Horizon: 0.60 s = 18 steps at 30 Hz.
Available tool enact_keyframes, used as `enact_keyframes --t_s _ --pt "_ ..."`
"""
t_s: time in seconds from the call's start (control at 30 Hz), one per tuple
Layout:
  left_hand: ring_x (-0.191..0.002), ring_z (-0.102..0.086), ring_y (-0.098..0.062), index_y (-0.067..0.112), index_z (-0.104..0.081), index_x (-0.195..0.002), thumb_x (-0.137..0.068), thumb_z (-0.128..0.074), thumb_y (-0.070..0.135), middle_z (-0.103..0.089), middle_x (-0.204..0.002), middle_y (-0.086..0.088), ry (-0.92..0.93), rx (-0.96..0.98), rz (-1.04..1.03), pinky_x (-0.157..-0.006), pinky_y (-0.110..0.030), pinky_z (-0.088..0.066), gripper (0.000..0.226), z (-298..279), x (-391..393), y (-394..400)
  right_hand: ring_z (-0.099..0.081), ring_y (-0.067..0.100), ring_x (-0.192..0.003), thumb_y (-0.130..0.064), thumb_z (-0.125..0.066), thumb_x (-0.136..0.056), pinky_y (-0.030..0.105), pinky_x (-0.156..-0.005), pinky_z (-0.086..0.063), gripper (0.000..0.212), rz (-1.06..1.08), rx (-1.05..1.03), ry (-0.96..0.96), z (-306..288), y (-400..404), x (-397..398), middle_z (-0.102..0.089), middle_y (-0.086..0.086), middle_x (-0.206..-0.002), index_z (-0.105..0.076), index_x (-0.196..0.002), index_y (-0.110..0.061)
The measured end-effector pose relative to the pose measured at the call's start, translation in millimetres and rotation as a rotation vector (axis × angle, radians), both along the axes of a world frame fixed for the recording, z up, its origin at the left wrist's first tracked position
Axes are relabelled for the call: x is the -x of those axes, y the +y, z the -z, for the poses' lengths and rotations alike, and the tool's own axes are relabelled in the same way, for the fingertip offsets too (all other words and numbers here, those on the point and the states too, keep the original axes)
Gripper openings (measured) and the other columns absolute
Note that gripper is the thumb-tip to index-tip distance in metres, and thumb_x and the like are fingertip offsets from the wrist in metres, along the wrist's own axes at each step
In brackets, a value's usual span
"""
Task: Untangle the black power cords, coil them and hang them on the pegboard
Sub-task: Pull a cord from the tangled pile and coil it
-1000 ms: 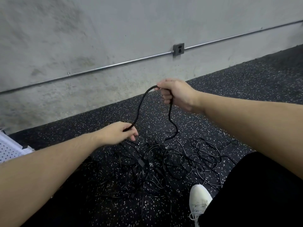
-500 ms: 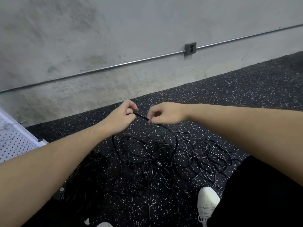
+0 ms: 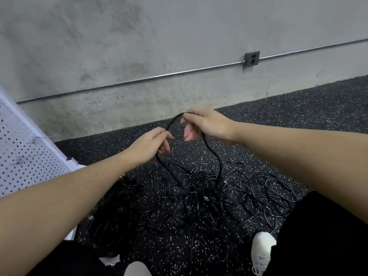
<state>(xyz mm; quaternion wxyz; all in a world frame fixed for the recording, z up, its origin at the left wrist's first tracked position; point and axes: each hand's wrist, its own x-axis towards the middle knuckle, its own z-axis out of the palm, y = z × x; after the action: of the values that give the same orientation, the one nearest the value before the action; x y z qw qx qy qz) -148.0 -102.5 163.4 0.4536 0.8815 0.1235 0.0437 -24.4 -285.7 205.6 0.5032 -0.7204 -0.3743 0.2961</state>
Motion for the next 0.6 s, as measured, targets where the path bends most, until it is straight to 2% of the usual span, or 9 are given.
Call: enact_keyframes --t_s 0.13,0.2,0.27,0.33,0.4,0.47,0.5,0.57,0.6 --pt "-0.074 -0.073 -0.026 0.019 -0.062 -0.101 -0.111 -0.04 0.026 -0.062 -0.065 0.004 0.018 0.042 -0.037 -0.096 -0.057 -0.054 0.025 3.3 7.0 10.4 -0.07 0.015 -0.066 -0.024 -0.042 -0.11 0.033 -0.078 -0.061 0.029 0.054 0.021 -0.001 1.3 4.1 -3.3 -0.07 0.01 -0.082 -0.057 -0.123 -0.003" --pt "-0.061 -0.064 -0.019 0.025 -0.064 -0.104 -0.111 -0.04 0.027 -0.052 -0.062 0.006 0.005 0.037 -0.037 -0.091 -0.053 -0.058 0.025 3.2 5.2 9.6 -0.068 0.015 -0.064 -0.022 -0.05 -0.107 0.031 -0.073 -0.061 0.025 0.065 0.029 -0.047 1.6 4.2 -4.0 -0.069 0.01 -0.086 -0.053 -0.129 -0.013" --pt "-0.056 -0.053 -0.016 0.033 -0.066 -0.104 -0.11 -0.043 0.031 -0.046 -0.06 0.01 0.002 -0.015 -0.042 -0.078 -0.047 -0.059 0.024 -0.1 4.3 5.2 -0.062 0.013 -0.061 -0.024 -0.057 -0.103 0.028 -0.065 -0.057 0.029 0.091 0.057 -0.179 0.9 6.8 -6.3 -0.067 0.005 -0.084 -0.052 -0.132 -0.024" --pt "-0.058 -0.047 -0.02 0.037 -0.066 -0.102 -0.109 -0.044 0.033 -0.043 -0.051 0.013 -0.034 -0.067 -0.041 -0.065 -0.043 -0.048 0.024 -4.7 4.3 1.7 -0.054 0.011 -0.06 -0.034 -0.059 -0.101 0.026 -0.06 -0.047 0.026 0.083 0.111 -0.303 -1.1 11.8 -4.8 -0.061 -0.002 -0.077 -0.06 -0.125 -0.025" --pt "-0.058 -0.046 -0.021 0.038 -0.066 -0.101 -0.109 -0.044 0.034 -0.045 -0.047 0.014 -0.081 -0.086 -0.059 -0.063 -0.038 -0.042 0.024 -7.6 3.5 -0.2 -0.047 0.004 -0.052 -0.045 -0.053 -0.102 0.023 -0.055 -0.037 0.031 0.012 0.211 -0.408 -1.8 17.8 0.9 -0.055 -0.006 -0.068 -0.068 -0.113 -0.02" --pt "-0.054 -0.049 -0.015 0.035 -0.066 -0.102 -0.109 -0.045 0.034 -0.05 -0.05 0.013 -0.109 -0.024 -0.11 -0.065 -0.035 -0.048 0.021 -8.8 3.8 -1.8 -0.039 0.001 -0.041 -0.05 -0.049 -0.103 0.022 -0.049 -0.033 0.041 -0.058 0.262 -0.448 0.6 25.3 6.4 -0.047 -0.007 -0.059 -0.071 -0.099 -0.015" --pt "-0.053 -0.052 -0.012 0.031 -0.065 -0.104 -0.108 -0.046 0.034 -0.053 -0.055 0.012 -0.121 0.052 -0.13 -0.071 -0.039 -0.055 0.019 -8.4 4.5 -0.6 -0.037 0.003 -0.04 -0.05 -0.049 -0.103 0.021 -0.047 -0.033 0.042 -0.069 0.248 -0.423 2.0 28.4 7.2 -0.045 -0.006 -0.057 -0.069 -0.092 -0.015" --pt "-0.063 -0.063 -0.017 0.024 -0.063 -0.105 -0.108 -0.047 0.035 -0.062 -0.066 0.005 -0.13 0.218 -0.152 -0.088 -0.052 -0.059 0.02 -6.4 7.3 5.0 -0.038 0.01 -0.046 -0.049 -0.05 -0.103 0.024 -0.049 -0.035 0.038 -0.05 0.173 -0.318 3.3 33.0 6.0 -0.043 -0.003 -0.06 -0.06 -0.081 -0.02" --pt "-0.072 -0.068 -0.022 0.02 -0.063 -0.104 -0.109 -0.046 0.036 -0.067 -0.071 0.001 -0.121 0.285 -0.165 -0.093 -0.053 -0.057 0.024 -5.8 10.1 8.4 -0.037 0.011 -0.048 -0.048 -0.05 -0.103 0.026 -0.05 -0.034 0.037 -0.024 0.12 -0.243 3.2 35.2 4.5 -0.043 -0.003 -0.061 -0.055 -0.078 -0.022"
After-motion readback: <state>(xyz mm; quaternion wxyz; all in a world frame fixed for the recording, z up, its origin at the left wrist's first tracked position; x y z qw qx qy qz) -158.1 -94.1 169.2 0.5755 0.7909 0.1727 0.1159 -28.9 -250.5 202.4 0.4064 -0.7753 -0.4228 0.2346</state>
